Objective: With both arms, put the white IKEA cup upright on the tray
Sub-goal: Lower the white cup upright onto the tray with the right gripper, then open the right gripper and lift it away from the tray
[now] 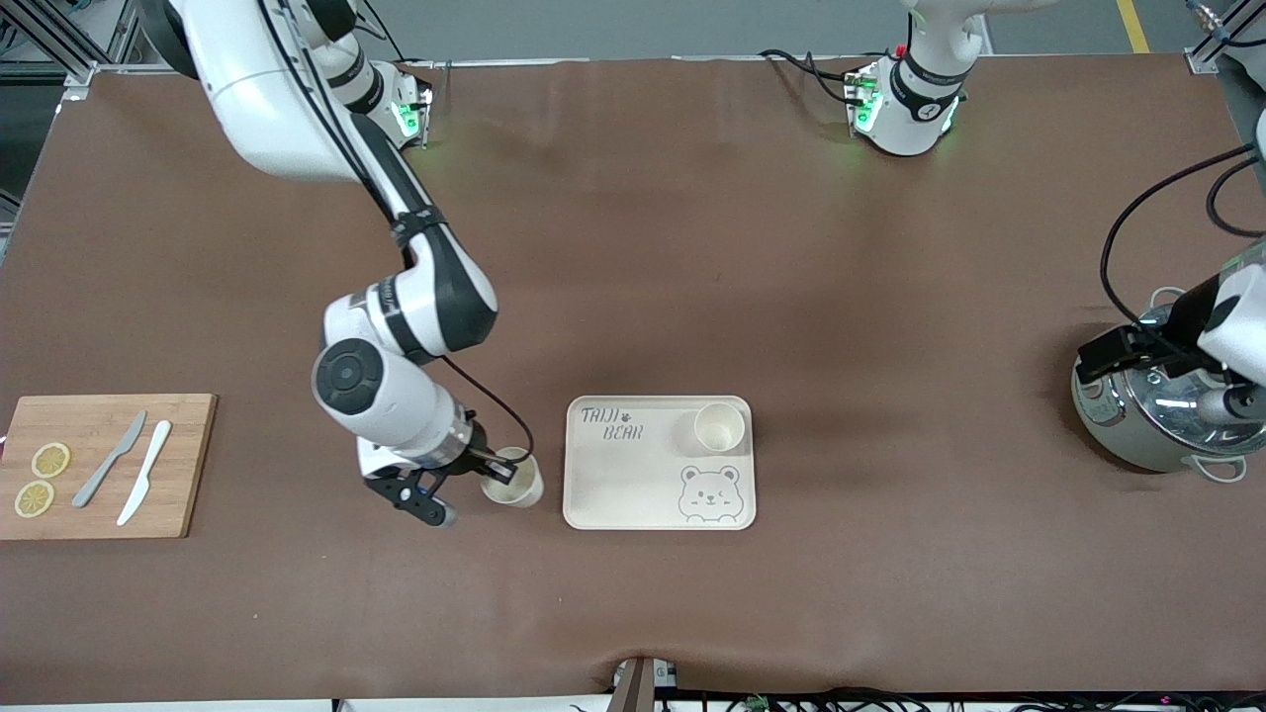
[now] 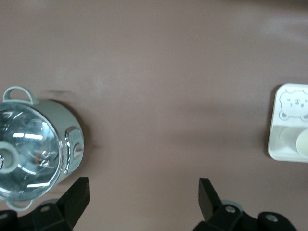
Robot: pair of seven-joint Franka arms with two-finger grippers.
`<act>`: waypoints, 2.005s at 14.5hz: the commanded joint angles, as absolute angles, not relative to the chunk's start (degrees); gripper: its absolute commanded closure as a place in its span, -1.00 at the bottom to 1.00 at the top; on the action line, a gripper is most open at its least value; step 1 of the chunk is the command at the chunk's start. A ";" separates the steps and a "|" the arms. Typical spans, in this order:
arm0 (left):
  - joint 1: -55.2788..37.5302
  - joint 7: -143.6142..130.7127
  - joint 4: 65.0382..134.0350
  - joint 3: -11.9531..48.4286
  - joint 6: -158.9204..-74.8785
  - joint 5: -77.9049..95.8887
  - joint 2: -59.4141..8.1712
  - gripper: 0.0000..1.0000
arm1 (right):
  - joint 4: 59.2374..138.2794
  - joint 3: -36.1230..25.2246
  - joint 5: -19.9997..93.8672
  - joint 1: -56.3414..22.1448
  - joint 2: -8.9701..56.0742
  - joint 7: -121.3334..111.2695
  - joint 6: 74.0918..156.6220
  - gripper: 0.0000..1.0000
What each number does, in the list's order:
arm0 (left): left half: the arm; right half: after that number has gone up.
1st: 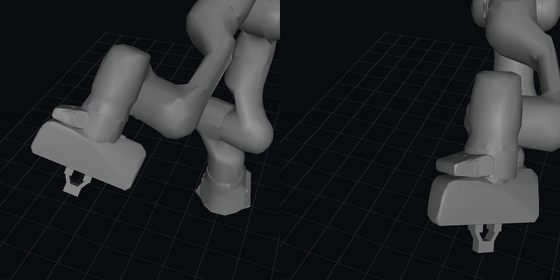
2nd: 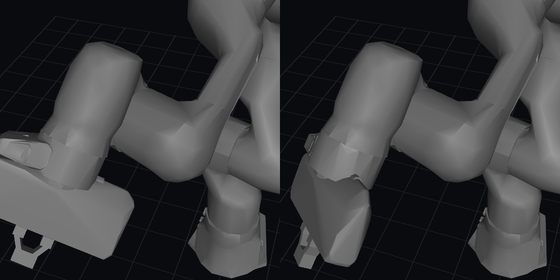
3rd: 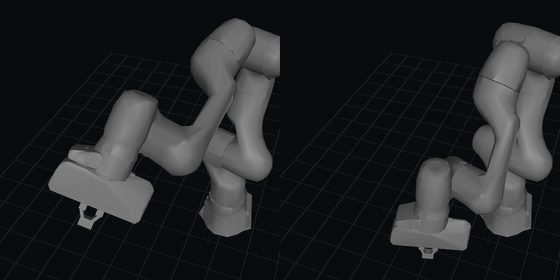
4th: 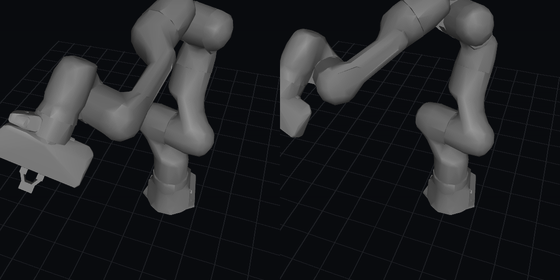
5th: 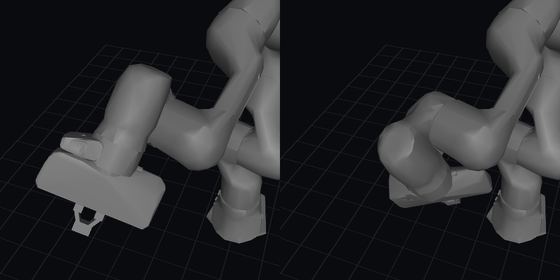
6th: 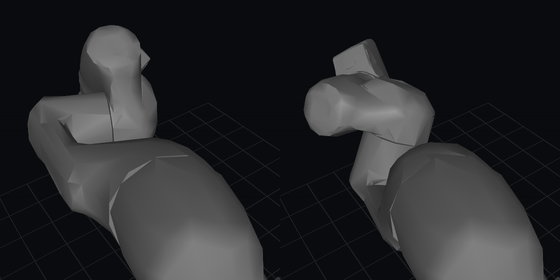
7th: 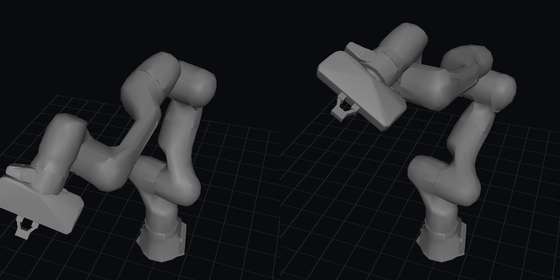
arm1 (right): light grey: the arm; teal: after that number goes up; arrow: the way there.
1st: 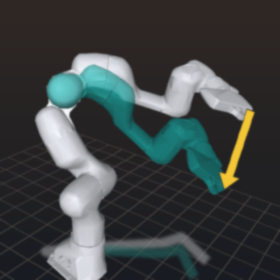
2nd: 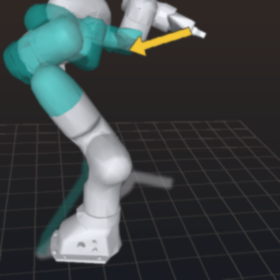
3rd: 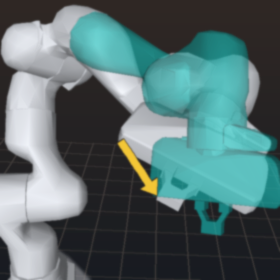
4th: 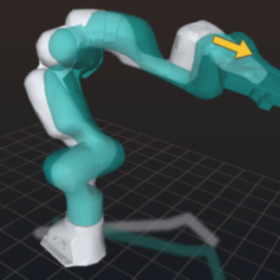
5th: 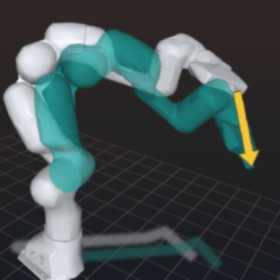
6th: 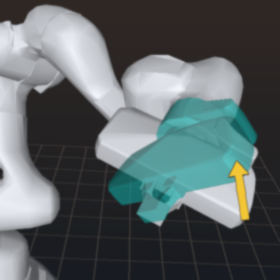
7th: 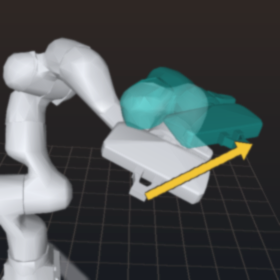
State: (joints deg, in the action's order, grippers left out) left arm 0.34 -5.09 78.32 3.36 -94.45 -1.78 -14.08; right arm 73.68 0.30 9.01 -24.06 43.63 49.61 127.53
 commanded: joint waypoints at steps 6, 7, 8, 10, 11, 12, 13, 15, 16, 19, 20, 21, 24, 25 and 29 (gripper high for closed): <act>-4.04 3.93 79.72 -0.44 -87.47 -1.32 -10.81 -1.00 | 68.99 -0.35 10.55 -30.67 50.71 55.63 129.99 1.00; -3.96 5.52 79.80 -0.61 -86.84 -1.23 -10.64 -1.00 | 69.26 -0.35 10.37 -31.11 50.97 55.63 129.99 1.00; -3.96 6.67 79.80 -1.05 -86.66 -1.23 -10.37 -1.00 | 69.43 -0.35 10.28 -31.37 51.15 55.63 129.99 1.00; -3.96 6.94 79.72 -1.14 -85.17 -1.23 -10.37 -1.00 | 69.70 -0.44 10.02 -32.25 51.59 55.72 129.99 1.00; -3.96 6.86 79.72 -1.14 -85.17 -1.14 -10.28 -1.00 | 69.70 -0.53 9.93 -32.60 51.94 55.81 130.08 1.00; -4.04 6.77 79.72 -1.14 -85.17 -1.14 -10.37 -1.00 | 69.70 -0.53 9.93 -32.61 52.12 55.81 130.25 1.00; -4.04 6.68 79.72 -1.14 -85.17 -1.14 -10.37 -1.00 | 69.70 -0.53 9.93 -32.78 52.55 55.81 131.12 1.00; -4.04 6.59 79.72 -1.23 -85.17 -1.06 -10.46 -1.00 | 70.22 -0.53 9.93 -33.22 53.00 55.81 132.88 1.00; -4.04 6.33 79.72 -1.23 -85.17 -1.05 -10.46 -1.00 | 70.49 -0.53 10.02 -33.22 53.09 55.90 133.50 1.00; -3.96 5.89 79.54 -1.14 -85.17 0.08 -10.63 -1.00 | 70.58 -0.53 9.93 -33.22 53.09 55.81 133.59 1.00; -3.52 4.58 79.45 -1.23 -85.17 1.83 -10.72 -1.00 | 70.58 -0.53 9.93 -33.31 53.09 55.81 133.59 1.00; -3.25 4.05 79.45 -1.14 -85.17 2.02 -10.55 -1.00 | 70.58 -0.53 10.02 -33.22 53.09 55.81 133.51 0.66; -3.34 3.87 79.37 -1.05 -85.17 1.67 -10.55 -1.00 | 70.58 -0.70 9.93 -33.22 52.82 55.81 133.42 -1.00; -3.34 3.69 79.37 -1.14 -85.25 1.76 -10.63 -1.00 | 70.58 -0.70 9.84 -33.14 52.56 55.64 133.24 -1.00; -3.16 3.78 79.37 -1.41 -85.60 1.76 -10.90 -1.00 | 70.58 -0.70 9.76 -32.43 49.06 55.46 128.35 -1.00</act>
